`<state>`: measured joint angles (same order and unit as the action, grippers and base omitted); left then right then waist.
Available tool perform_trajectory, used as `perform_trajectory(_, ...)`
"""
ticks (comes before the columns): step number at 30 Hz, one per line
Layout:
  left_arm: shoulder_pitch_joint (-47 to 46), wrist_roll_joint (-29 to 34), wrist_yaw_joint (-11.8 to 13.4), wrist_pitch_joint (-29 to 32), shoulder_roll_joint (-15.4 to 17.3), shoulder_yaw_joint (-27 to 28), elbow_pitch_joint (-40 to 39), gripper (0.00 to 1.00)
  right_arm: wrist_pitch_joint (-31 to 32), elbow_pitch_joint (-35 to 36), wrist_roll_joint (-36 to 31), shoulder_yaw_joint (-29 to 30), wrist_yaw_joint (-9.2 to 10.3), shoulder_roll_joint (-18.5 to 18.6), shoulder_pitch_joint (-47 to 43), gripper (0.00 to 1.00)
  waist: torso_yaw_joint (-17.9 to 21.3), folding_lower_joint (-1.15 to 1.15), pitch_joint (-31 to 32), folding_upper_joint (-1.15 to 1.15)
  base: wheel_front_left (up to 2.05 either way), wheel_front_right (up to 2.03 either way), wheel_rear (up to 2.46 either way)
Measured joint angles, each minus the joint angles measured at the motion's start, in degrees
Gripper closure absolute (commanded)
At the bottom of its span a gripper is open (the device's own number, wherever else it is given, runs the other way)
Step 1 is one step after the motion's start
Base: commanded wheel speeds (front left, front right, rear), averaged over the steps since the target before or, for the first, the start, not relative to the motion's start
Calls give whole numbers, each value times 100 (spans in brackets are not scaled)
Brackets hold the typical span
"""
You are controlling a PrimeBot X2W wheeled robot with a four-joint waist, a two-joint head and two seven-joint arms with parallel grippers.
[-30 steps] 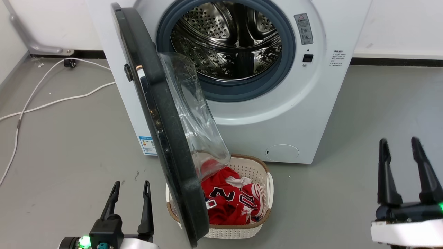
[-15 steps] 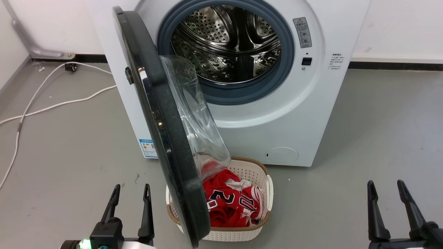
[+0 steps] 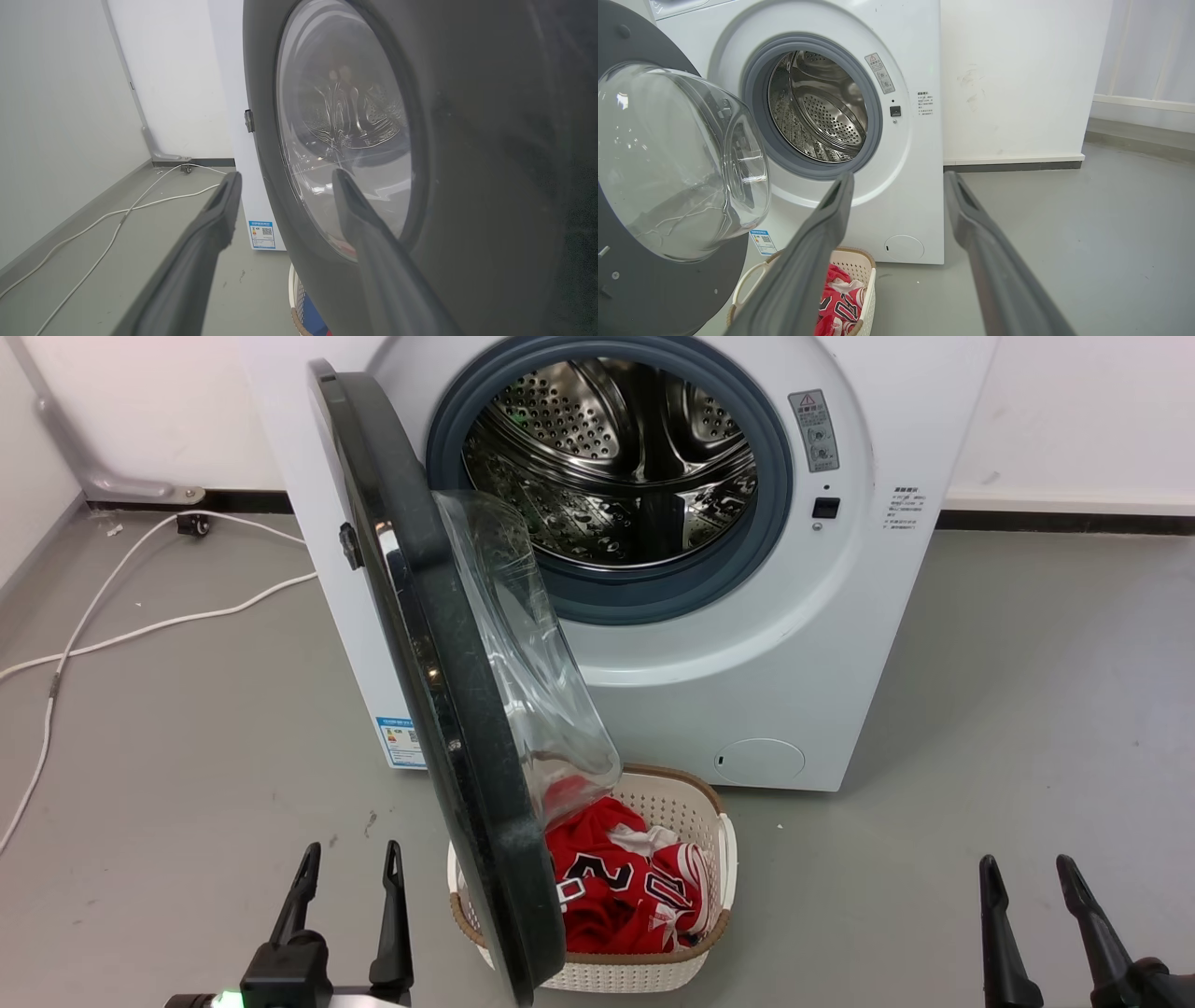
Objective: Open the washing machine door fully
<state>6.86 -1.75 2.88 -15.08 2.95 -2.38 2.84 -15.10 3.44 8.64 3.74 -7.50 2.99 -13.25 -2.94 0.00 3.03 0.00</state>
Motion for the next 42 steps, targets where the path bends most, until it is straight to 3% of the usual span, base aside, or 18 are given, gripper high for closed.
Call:
perform_trajectory(8, 21, -30, 37, 0, 0, 32, 9, 0, 0, -53, 25, -31, 0, 0, -1, 0, -11, 0, 19, 0, 0, 0, 0)
perform_trajectory(9, 21, -60, 35, 1, 0, 36, 23, 4, 0, -57, 26, -36, 0, 0, -1, 0, -15, 0, 21, 0, 0, 0, 0)
perform_trajectory(10, 21, -60, 34, 1, 0, 42, 26, 58, 0, -59, 29, -42, 0, 0, -1, 0, -16, 0, 22, 0, 0, 0, 0)
perform_trajectory(11, 21, -65, 34, 0, 0, 52, 25, 100, 0, -66, 33, -46, 0, 0, -1, 0, -18, 0, 24, 0, 0, 0, 0)
perform_trajectory(21, -203, -47, 12, 1, 10, 187, -183, 100, 0, -110, 42, -58, 0, 0, 25, 0, -45, 0, 0, 0, 0, 0, 0)
perform_trajectory(30, -1007, 170, -13, 0, 185, 234, -1246, 100, 0, -109, 46, -41, 0, 0, 57, 0, -82, 0, -59, 0, 0, 0, 0)
perform_trajectory(42, -1677, 455, -119, 0, 192, -672, -2504, 100, 0, -159, 21, -68, 0, -1, 143, 0, -89, 0, -98, 0, 0, 0, 0)
